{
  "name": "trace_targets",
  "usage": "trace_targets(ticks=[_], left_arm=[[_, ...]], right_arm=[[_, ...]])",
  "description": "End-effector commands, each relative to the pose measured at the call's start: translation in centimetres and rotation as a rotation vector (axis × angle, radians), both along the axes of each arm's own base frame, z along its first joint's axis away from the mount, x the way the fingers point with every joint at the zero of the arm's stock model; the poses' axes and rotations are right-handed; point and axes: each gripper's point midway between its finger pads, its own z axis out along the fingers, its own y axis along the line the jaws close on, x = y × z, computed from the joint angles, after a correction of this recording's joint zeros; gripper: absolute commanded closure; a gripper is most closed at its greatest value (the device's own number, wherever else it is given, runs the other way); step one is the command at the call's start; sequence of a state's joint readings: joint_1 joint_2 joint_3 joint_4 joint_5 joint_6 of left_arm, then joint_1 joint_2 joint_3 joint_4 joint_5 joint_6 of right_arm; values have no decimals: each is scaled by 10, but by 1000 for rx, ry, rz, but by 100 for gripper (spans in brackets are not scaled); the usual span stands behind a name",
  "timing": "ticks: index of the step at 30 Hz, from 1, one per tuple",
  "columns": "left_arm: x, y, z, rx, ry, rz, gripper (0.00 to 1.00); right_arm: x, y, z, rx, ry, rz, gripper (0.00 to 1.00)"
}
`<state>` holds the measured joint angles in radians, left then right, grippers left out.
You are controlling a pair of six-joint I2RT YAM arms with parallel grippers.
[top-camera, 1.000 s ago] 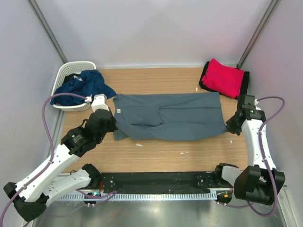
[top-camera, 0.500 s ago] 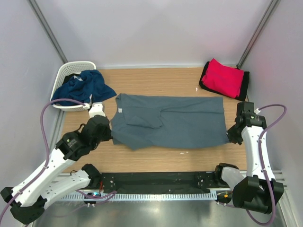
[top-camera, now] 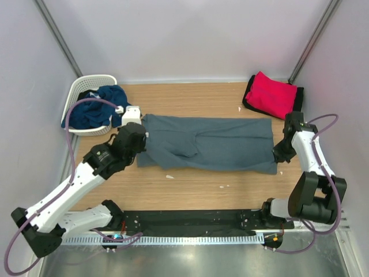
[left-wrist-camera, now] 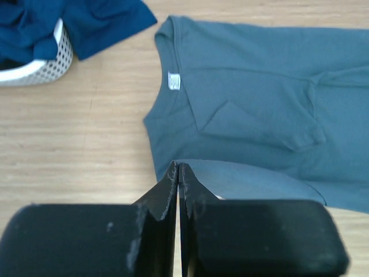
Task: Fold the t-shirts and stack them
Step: Fold the tshirt
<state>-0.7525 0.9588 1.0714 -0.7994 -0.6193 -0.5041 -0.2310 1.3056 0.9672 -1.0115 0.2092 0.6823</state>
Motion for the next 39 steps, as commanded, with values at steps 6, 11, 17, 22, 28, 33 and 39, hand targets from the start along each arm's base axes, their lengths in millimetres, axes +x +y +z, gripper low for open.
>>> trace_targets(ticks=[6,11,17,22,28,33,39], left_arm=[[62,-7,23,15,-124,31,100],[85,-21,28,15,-159,-29,100],[107,-28,19,70,-163,-58,100],[122,-32,15,72,-160,-49,100],[143,-37,9,67,-156,-40,100],[157,-35,2,67,-142,-16,100],[168,-34,1,67,-139,-6,100]], right_arm=[[63,-12,4,-3,-96,45,99],[81,-16,-9,11,-68,61,99],[102,-21,-14,11,-75,82,99],[120,-26,-17,7,-72,98,99],[128,-30,-23,6,-55,101,99],[136,-32,-24,1,-63,103,99],[151,-33,-16,6,-99,103,99]])
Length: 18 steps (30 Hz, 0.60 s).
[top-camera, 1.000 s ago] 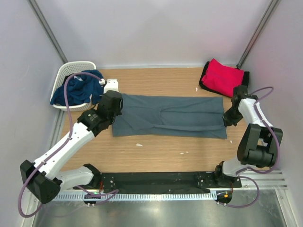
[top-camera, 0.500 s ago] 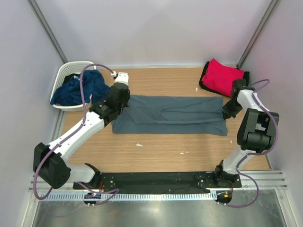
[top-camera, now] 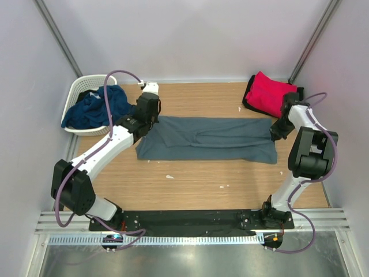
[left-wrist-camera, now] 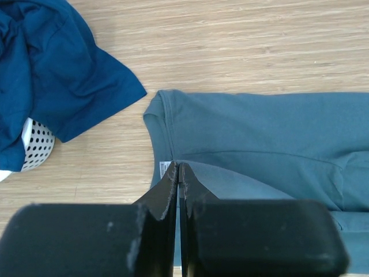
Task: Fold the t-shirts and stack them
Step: Fold the tshirt
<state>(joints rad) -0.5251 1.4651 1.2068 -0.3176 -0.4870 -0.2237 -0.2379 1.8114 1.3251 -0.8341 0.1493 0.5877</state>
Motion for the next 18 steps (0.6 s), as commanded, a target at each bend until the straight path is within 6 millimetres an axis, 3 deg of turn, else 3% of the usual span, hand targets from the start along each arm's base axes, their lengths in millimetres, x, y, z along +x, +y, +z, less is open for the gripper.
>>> trace_targets(ticks=[1,7,18], left_arm=[[17,-2,34,-51,-102,8,100],[27,8,25,-57,-94,37,100],[42,0,8,-32,-73,19,100]], right_arm=[[23,-8,19,-26,-81,0,99],[26,-9,8,-20,-63,2,99],[35,-11,-9,-17,-55,-12,99]])
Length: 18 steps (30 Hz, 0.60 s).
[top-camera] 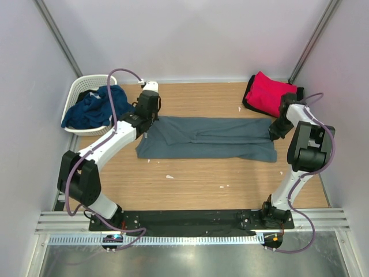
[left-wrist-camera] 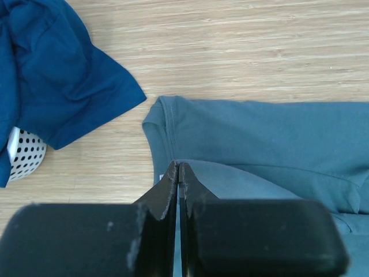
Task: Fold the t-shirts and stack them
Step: Fold the tshirt
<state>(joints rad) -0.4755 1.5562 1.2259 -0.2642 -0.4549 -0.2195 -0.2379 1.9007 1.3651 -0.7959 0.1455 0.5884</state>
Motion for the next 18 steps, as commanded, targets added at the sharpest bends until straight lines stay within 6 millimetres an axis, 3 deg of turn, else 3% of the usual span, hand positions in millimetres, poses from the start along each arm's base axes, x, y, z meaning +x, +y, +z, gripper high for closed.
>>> trace_targets(ticks=[1,7,13,17,18], left_arm=[[21,-5,26,-25,-93,2,100],[29,-7,19,-20,-87,15,100],[35,-10,-1,-9,-46,18,100],[42,-10,-15,-20,-17,60,100],[45,-11,-20,-22,-6,68,100]], right_arm=[[20,-8,10,-24,-64,-11,99],[25,-11,4,-30,-62,-17,99],[28,-12,-3,-29,-55,-22,99],[35,-17,6,-50,-78,-26,98],[38,-17,10,-48,-93,-28,90]])
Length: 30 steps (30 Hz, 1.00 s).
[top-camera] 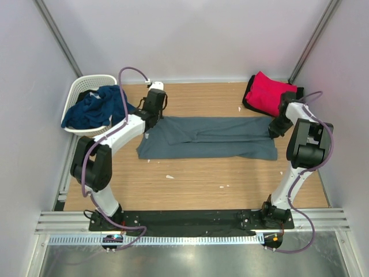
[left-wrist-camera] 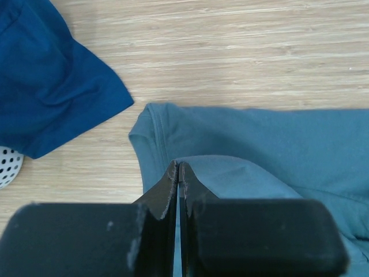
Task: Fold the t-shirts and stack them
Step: Fold the tshirt
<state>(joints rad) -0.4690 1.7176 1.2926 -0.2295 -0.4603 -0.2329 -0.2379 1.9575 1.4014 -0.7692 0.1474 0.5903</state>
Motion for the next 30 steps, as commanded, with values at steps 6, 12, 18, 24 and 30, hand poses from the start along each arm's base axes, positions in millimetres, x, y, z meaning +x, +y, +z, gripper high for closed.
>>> trace_targets(ticks=[6,12,18,24,30], left_arm=[[21,0,20,-49,-20,89,25],[-17,-2,53,-251,28,93,0],[-92,-16,28,-571,141,116,0],[-135,5,-2,-641,154,212,0],[-154,20,-33,-665,176,295,8]], right_arm=[[30,-6,48,-20,-160,6,50],[26,0,118,-133,-274,92,18],[40,111,179,-210,-431,471,11],[32,296,181,-127,-601,982,22],[19,413,138,-135,-607,1327,38]])
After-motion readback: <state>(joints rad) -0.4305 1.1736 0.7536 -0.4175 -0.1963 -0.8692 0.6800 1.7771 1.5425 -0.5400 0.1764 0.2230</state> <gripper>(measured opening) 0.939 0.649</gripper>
